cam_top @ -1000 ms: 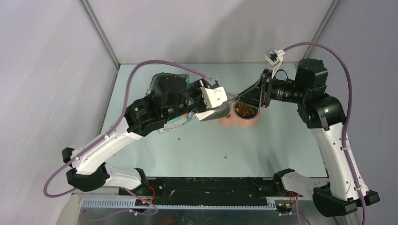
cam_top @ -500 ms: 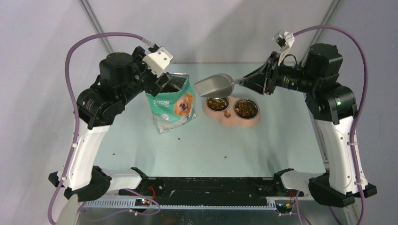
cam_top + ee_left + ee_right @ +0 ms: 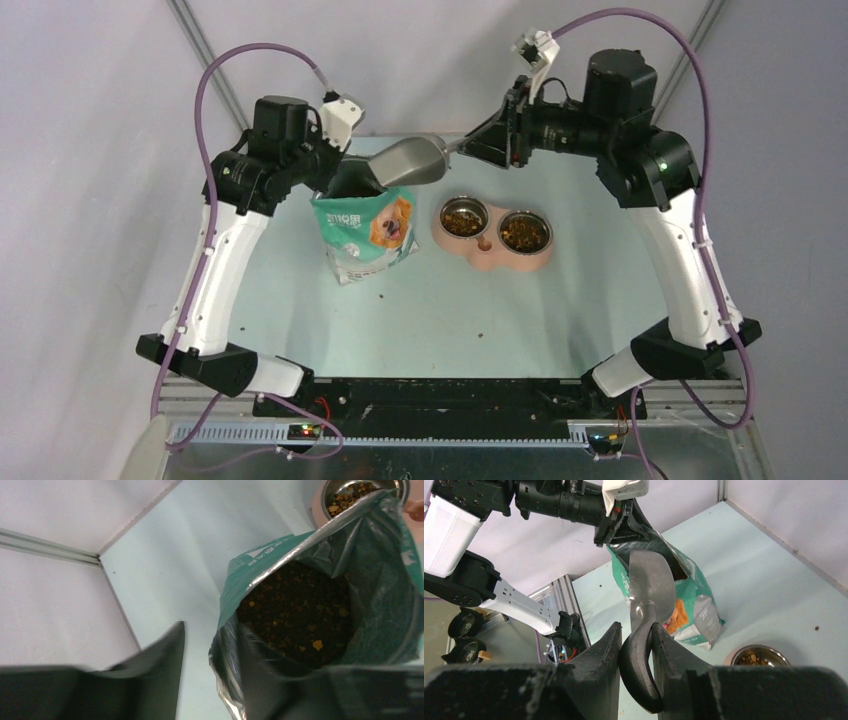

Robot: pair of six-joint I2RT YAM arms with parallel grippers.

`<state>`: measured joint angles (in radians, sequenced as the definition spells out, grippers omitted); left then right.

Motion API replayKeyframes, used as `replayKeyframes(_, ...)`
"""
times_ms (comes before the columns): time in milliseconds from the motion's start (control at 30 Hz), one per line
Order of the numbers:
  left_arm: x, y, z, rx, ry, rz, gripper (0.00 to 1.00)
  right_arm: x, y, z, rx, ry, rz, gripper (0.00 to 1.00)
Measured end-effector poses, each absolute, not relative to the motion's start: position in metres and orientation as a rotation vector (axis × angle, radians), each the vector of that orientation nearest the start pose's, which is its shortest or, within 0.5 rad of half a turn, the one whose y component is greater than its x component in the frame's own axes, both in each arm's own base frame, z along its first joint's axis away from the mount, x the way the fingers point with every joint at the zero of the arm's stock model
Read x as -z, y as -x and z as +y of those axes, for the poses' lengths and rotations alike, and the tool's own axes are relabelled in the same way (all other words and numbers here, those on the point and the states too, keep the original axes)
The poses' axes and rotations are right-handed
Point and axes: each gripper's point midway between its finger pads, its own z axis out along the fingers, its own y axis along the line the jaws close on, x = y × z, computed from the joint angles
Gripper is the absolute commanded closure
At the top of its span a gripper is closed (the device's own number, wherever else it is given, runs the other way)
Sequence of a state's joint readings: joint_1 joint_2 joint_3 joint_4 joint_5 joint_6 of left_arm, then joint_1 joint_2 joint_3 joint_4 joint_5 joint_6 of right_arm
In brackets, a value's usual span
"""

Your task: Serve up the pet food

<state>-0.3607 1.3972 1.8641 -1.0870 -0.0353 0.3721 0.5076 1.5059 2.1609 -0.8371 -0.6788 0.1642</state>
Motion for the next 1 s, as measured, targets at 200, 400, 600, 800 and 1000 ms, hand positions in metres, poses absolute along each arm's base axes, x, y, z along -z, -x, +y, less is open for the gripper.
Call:
replayKeyframes(200, -0.350, -0.324, -0.121, 0.098, -0.793, 2.047, 1.00, -0.503, -0.269, 0.306, -1.056, 0.882, 1.589, 1.00)
replayKeyframes(400, -0.349, -0.316, -0.134, 0.211, -0.771, 2.040, 1.00, -0.475, -0.279, 0.330, -0.992, 0.968, 1.616, 1.00)
replayKeyframes(600, -0.351, -0.304, -0.139, 0.296, -0.703, 2.025, 1.00, -0.446, -0.275, 0.333, -0.861, 1.071, 1.648, 1.00)
replayKeyframes(800, -0.351, -0.284, -0.147, 0.373, -0.663, 1.984, 1.00, -0.430, -0.250, 0.337, -0.768, 1.175, 1.665, 1.00)
replayKeyframes(1000, -0.343, -0.259, -0.164, 0.468, -0.668, 1.973, 1.00, -0.406, -0.239, 0.338, -0.725, 1.097, 1.831, 1.00)
